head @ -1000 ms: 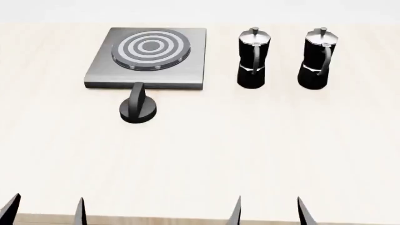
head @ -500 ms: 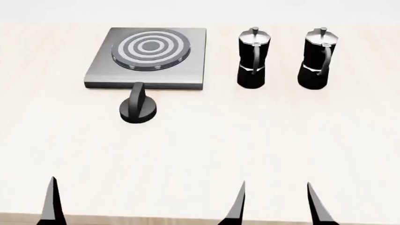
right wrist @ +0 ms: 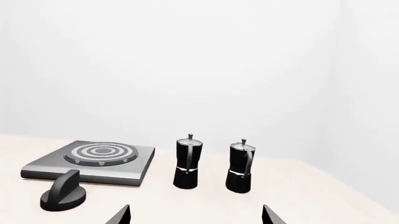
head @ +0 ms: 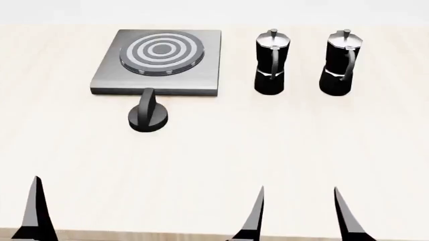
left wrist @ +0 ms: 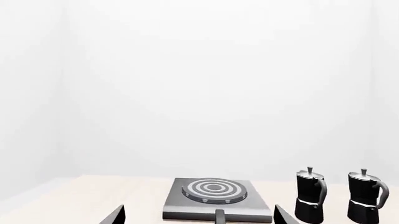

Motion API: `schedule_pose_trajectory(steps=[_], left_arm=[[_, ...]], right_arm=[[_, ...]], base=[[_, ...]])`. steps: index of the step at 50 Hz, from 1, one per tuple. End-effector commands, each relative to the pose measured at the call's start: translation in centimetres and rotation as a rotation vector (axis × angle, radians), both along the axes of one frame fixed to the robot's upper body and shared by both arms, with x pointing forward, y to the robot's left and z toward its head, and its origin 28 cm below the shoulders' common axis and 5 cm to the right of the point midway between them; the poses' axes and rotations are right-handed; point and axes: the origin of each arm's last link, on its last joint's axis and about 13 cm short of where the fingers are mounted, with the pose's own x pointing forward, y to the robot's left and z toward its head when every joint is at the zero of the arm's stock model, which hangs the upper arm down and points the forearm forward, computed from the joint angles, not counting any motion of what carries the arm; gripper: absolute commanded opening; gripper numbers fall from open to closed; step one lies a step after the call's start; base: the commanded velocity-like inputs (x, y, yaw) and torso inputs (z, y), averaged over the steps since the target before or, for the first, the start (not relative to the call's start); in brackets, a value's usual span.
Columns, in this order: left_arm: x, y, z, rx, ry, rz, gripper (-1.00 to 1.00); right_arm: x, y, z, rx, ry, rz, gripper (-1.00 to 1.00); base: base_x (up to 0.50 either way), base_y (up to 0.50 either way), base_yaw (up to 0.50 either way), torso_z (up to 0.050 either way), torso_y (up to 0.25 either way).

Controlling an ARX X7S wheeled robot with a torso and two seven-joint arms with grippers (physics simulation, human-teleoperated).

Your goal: Turn off the stove.

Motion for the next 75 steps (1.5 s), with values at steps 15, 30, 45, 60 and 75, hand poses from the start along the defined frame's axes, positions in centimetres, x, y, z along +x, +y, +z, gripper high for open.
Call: schedule_pose_trajectory(steps=[15, 30, 45, 60, 75], left_arm=[[-0.13, 0.02, 0.27, -0.001, -0.001, -0.004, 1.00], [-0.11, 0.02, 0.24, 0.000, 0.001, -0.006, 1.00], [-0.13, -0.01, 0.13, 0.001, 0.004, -0.011, 1.00], [-0.12, -0.04, 0.03, 0.002, 0.008, -0.012, 1.00], [-0.13, -0.02, 0.04, 0.000, 0.009, -0.009, 1.00]], right_arm=[[-0.21, -0.15, 0.49, 0.001, -0.025, 0.004, 1.00], [-0.28, -0.17, 0.55, 0.005, -0.026, 0.007, 1.00], [-0.26, -0.23, 0.56, 0.010, -0.027, 0.009, 1.00], [-0.20, -0.27, 0.46, 0.013, -0.025, 0.013, 1.00], [-0.17, -0.22, 0.35, 0.013, -0.019, 0.019, 1.00]], base=[[0.00, 0.00, 0.00, 0.000, 0.000], [0.01, 0.00, 0.00, 0.000, 0.000], [0.11, 0.00, 0.00, 0.000, 0.000], [0.22, 0.00, 0.00, 0.000, 0.000], [0.22, 0.00, 0.00, 0.000, 0.000]])
